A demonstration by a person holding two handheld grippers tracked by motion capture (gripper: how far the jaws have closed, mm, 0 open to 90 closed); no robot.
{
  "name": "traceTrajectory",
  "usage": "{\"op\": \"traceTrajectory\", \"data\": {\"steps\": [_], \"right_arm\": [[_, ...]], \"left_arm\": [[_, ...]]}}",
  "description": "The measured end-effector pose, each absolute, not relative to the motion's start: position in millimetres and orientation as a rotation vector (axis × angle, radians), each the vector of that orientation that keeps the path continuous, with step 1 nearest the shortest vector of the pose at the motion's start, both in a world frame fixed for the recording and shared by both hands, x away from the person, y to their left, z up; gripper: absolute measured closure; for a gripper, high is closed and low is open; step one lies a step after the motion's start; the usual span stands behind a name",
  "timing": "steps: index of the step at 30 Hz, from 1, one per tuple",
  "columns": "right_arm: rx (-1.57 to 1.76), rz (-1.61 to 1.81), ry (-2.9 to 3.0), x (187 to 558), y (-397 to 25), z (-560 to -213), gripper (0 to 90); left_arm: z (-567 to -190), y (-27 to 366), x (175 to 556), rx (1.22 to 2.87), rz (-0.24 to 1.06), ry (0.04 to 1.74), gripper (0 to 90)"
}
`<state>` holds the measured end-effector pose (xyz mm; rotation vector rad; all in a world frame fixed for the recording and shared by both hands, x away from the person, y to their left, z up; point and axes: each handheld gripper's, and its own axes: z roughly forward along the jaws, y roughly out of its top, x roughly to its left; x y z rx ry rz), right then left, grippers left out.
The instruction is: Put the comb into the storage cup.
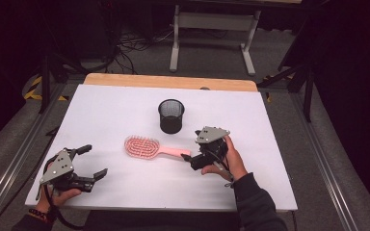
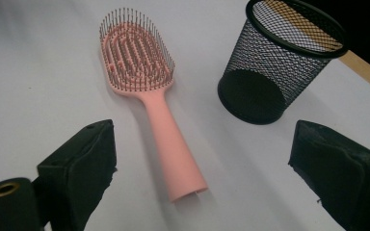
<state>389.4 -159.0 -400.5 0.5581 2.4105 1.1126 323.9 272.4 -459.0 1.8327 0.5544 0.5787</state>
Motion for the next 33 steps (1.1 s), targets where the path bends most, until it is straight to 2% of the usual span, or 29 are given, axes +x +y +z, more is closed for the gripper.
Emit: {"op": "traceTrajectory", "data": {"steps": [15,33], "right_arm": [[0.493,0.995,2.542,406,-128,-392,11.6],[0.443,0.882,2.649,417,-101,-401,10.5]], "left_arm": [[-459,271,323,1.844,0.580,0.546,5.6],[-460,271,324,1.853,0.575,0.537,5.7]]}}
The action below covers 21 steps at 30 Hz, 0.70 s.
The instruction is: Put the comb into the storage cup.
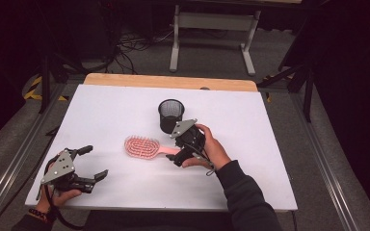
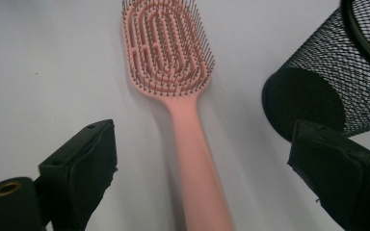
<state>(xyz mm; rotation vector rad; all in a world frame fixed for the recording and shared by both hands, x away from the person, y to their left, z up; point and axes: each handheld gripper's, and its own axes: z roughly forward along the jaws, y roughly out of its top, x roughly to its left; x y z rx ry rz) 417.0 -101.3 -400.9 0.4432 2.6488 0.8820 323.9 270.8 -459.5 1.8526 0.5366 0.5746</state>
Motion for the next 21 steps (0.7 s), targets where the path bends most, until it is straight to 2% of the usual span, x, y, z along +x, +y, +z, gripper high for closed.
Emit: {"op": "traceTrajectory", "data": {"steps": [10,13,21], "right_arm": [[0.406,0.831,2.684,422,-92,-405,12.1],[0.375,0.783,2.703,424,-86,-407,16.3],[0.361,0.690,2.765,428,-75,-411,20.4]], "left_arm": [[-461,269,325,1.856,0.572,0.538,5.8],[-461,270,326,1.859,0.569,0.544,5.9],[-462,268,326,1.863,0.576,0.542,5.9]]}}
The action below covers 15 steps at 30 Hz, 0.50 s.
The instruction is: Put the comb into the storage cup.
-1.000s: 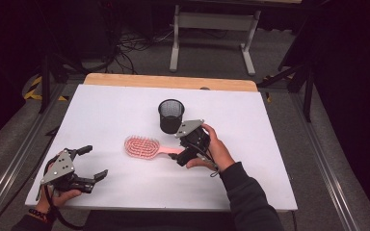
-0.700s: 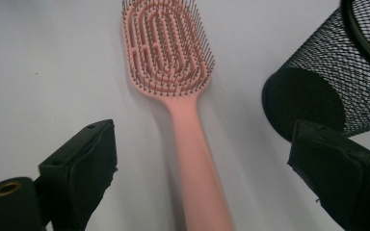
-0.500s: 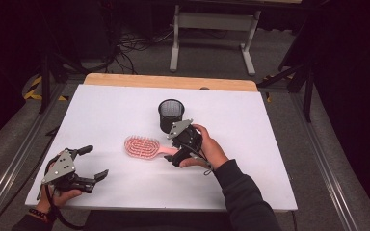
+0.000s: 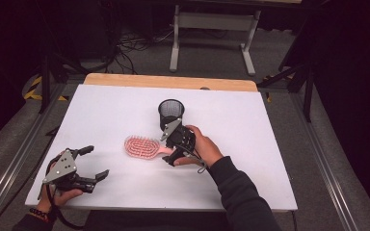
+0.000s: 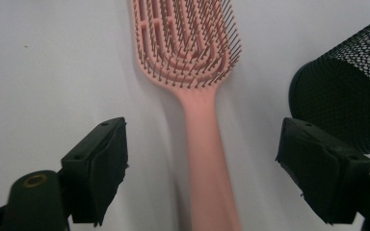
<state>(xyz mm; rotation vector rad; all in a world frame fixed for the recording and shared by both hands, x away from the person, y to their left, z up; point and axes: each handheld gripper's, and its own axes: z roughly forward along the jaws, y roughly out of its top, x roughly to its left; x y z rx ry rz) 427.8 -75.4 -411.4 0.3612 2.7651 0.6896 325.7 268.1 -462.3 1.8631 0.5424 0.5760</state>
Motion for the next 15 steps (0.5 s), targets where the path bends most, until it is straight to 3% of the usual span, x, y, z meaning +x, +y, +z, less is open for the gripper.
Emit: {"op": "traceTrajectory", "data": {"steps": [15], "right_arm": [[0.341,0.493,2.911,445,-46,-426,46.8]], "left_arm": [[-462,270,326,1.864,0.577,0.542,6.1]]}}
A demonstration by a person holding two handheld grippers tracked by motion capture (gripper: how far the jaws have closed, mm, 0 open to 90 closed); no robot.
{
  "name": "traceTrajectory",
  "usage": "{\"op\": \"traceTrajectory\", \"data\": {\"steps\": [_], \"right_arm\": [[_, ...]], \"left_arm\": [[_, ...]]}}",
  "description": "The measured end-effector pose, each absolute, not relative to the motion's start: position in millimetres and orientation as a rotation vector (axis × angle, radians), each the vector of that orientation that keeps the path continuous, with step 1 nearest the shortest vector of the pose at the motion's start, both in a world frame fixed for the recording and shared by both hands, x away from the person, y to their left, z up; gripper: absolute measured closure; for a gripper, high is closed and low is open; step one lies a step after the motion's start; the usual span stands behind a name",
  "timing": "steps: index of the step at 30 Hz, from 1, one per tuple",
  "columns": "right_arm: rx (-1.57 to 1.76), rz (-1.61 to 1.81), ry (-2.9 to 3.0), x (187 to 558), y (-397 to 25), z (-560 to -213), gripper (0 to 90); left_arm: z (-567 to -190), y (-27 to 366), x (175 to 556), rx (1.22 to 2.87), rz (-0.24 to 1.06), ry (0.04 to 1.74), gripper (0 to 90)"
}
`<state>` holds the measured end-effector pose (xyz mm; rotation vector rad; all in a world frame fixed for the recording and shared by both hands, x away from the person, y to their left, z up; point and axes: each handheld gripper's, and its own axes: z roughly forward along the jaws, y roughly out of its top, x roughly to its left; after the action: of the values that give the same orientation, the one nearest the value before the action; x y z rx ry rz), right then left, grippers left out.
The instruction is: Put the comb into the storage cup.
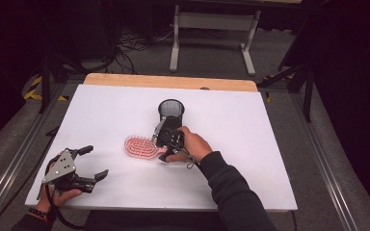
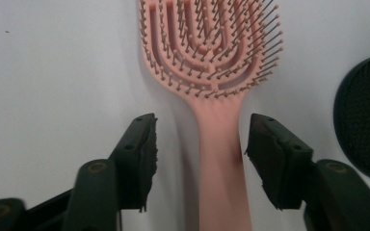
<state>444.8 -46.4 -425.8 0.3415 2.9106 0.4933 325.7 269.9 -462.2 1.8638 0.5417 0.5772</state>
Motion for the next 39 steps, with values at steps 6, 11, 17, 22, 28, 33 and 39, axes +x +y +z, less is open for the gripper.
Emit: {"op": "traceTrajectory", "data": {"steps": [6,11,17,22,28,33,39], "right_arm": [[0.336,0.419,2.933,451,-38,-427,57.1],[0.345,0.352,2.942,460,-33,-430,60.4],[0.313,0.326,2.981,463,-30,-432,65.8],[0.305,0.340,2.997,463,-31,-432,68.7],[0.273,0.434,2.951,458,-38,-433,69.5],[0.314,0.582,2.904,452,-49,-432,69.5],[0.368,0.775,2.830,449,-62,-423,69.6]], "left_arm": [[-463,268,326,1.877,0.580,0.540,6.1],[-464,268,327,1.882,0.569,0.537,6.2],[-464,268,327,1.883,0.569,0.536,6.2],[-465,267,327,1.905,0.581,0.530,6.3],[-466,267,327,1.901,0.579,0.540,6.3],[-465,267,327,1.894,0.592,0.546,6.1],[-465,267,326,1.885,0.616,0.561,5.7]]}}
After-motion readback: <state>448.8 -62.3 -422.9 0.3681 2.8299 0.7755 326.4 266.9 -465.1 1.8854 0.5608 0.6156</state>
